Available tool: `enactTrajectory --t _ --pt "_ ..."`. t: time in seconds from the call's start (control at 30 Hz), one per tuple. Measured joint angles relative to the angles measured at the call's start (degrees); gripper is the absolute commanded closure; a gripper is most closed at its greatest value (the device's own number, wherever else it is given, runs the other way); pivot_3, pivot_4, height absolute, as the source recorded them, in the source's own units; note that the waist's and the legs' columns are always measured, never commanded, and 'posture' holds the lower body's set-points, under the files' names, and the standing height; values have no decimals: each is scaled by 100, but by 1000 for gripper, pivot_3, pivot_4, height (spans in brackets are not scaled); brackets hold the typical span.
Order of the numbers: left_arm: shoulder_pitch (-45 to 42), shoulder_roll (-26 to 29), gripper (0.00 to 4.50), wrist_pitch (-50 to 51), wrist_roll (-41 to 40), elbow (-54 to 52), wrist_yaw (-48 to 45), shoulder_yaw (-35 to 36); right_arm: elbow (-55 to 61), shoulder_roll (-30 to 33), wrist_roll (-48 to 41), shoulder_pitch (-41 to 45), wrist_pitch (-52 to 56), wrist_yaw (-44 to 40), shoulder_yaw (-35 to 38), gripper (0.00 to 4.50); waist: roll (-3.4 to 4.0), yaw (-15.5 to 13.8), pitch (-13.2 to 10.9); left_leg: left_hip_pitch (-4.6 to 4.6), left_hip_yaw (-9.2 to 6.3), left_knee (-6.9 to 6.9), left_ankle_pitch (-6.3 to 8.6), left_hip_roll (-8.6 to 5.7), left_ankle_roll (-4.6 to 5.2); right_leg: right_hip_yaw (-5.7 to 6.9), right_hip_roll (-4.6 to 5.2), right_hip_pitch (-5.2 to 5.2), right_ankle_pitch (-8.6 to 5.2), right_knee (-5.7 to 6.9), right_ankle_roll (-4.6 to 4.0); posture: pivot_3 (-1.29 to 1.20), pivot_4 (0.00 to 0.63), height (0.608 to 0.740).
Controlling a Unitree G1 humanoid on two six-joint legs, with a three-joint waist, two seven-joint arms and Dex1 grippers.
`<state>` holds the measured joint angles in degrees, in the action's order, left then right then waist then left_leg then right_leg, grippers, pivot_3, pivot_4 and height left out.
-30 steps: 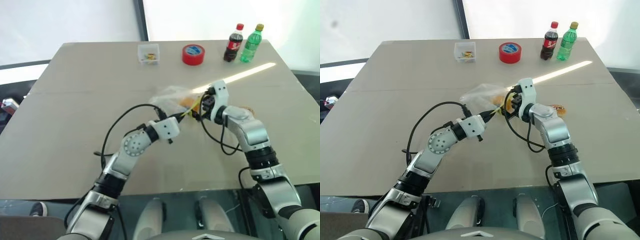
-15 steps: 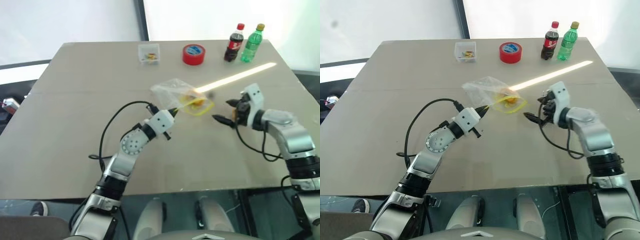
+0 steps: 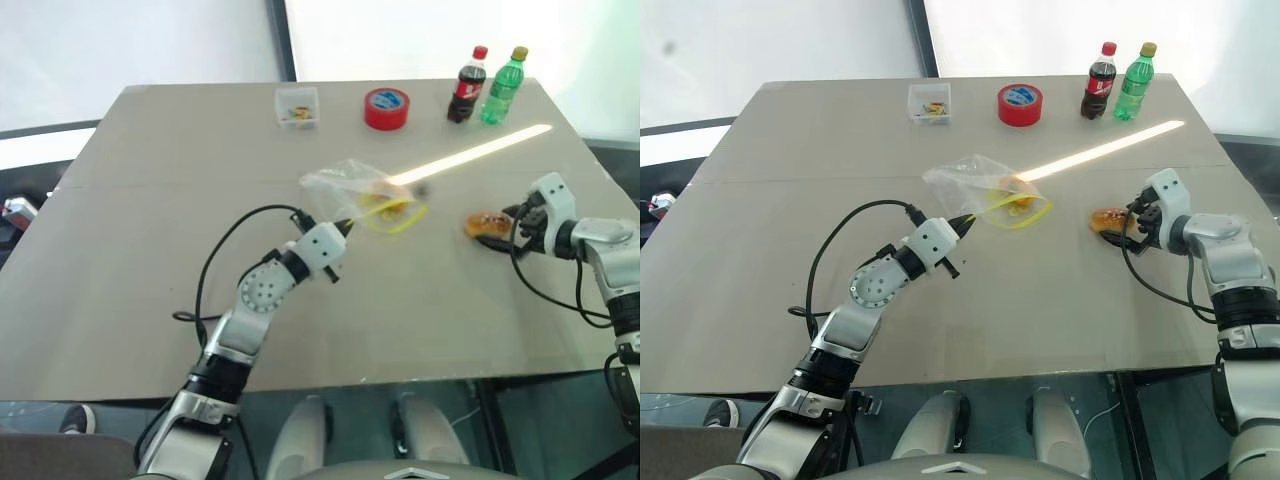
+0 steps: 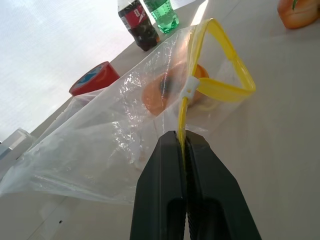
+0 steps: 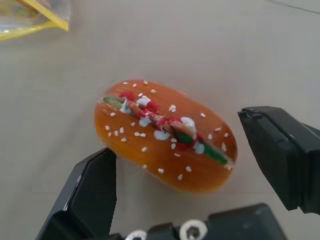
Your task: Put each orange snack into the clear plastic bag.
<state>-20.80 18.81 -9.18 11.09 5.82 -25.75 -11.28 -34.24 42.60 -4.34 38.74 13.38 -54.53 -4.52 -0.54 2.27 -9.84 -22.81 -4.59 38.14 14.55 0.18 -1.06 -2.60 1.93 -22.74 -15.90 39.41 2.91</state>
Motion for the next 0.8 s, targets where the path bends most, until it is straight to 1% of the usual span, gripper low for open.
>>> enactTrajectory --t 0.07,0.1,0.13,0.17,0.2,0.27,0.3,0.37,0.43,0.53,0.57,0.63,0.73,0.8 --pt "-1 19 4500 0 1 -3 -3 0 -458 -18 103 204 -262 -154 -86 15 0 -4 0 0 1 -1 0 0 0 0 0 0 0 -1 0 0 150 740" --pt "-2 27 4500 0 1 -6 -4 0 -585 -26 131 288 -334 -182 -97 554 0 -5 0 -1 2 -1 0 0 0 -1 1 0 0 -3 0 0 150 740" --pt "-3 33 4500 0 2 -7 -4 0 -729 -33 163 370 -408 -216 -102 868 0 -6 0 -1 2 -2 0 0 0 -2 2 0 0 -4 0 0 150 740" --pt "-3 36 4500 0 2 -9 -4 -1 -824 -35 172 419 -475 -253 -102 1379 0 -8 0 -2 2 -3 0 0 0 -2 2 0 0 -6 0 0 150 740" --pt "-3 39 4500 0 2 -10 -4 -1 -871 -41 172 444 -510 -291 -102 1688 0 -9 0 -2 2 -3 0 0 0 -1 2 0 0 -7 0 0 150 740" --pt "0 50 4500 2 2 -18 -4 0 -903 -68 170 447 -593 -392 -102 2584 0 -10 0 -2 1 -7 0 0 0 -1 2 0 0 -10 -1 0 150 740" --pt "1 55 4500 5 2 -25 -4 0 -902 -79 165 446 -610 -427 -102 3115 0 -8 0 -2 2 -8 0 0 0 -2 3 0 0 -11 -1 0 150 740" --pt "5 57 4500 16 2 -57 -3 0 -851 -79 151 428 -608 -507 -101 3948 0 -8 0 -2 2 -8 0 0 0 -2 3 0 0 -12 -1 0 150 740" --pt "9 59 4500 22 1 -71 -2 0 -519 -80 92 312 -529 -574 -92 4437 0 -10 0 -2 1 -8 0 1 0 -2 4 0 0 -11 -1 0 150 740" --pt "23 62 4500 30 1 -73 -1 -1 511 -94 -245 6 118 -824 -65 4439 1 -8 -1 -3 -4 -10 0 3 0 -1 3 0 0 -11 -1 0 150 740" --pt "27 61 4500 29 0 -75 -1 -1 1121 -125 -473 -155 555 -910 -56 4439 2 -8 -1 -4 -11 -10 0 3 0 0 3 0 0 -11 -1 0 150 740" --pt "27 55 4500 29 0 -77 -1 -3 1977 -309 -811 -288 1192 -951 -62 4439 2 -5 -1 -3 -25 -9 0 4 0 0 2 0 0 -9 0 0 150 740" --pt "27 55 4500 28 0 -76 -2 -3 2660 -632 -1035 -339 1846 -720 -106 4439 2 -18 -1 -3 -29 -7 0 2 0 5 2 1 1 -8 0 0 150 740" --pt "27 51 4500 26 0 -76 -4 -5 2819 -875 -1043 -330 2132 -481 -191 4439 2 -27 -1 -3 -26 -6 0 0 0 7 2 1 1 -7 0 0 150 740"
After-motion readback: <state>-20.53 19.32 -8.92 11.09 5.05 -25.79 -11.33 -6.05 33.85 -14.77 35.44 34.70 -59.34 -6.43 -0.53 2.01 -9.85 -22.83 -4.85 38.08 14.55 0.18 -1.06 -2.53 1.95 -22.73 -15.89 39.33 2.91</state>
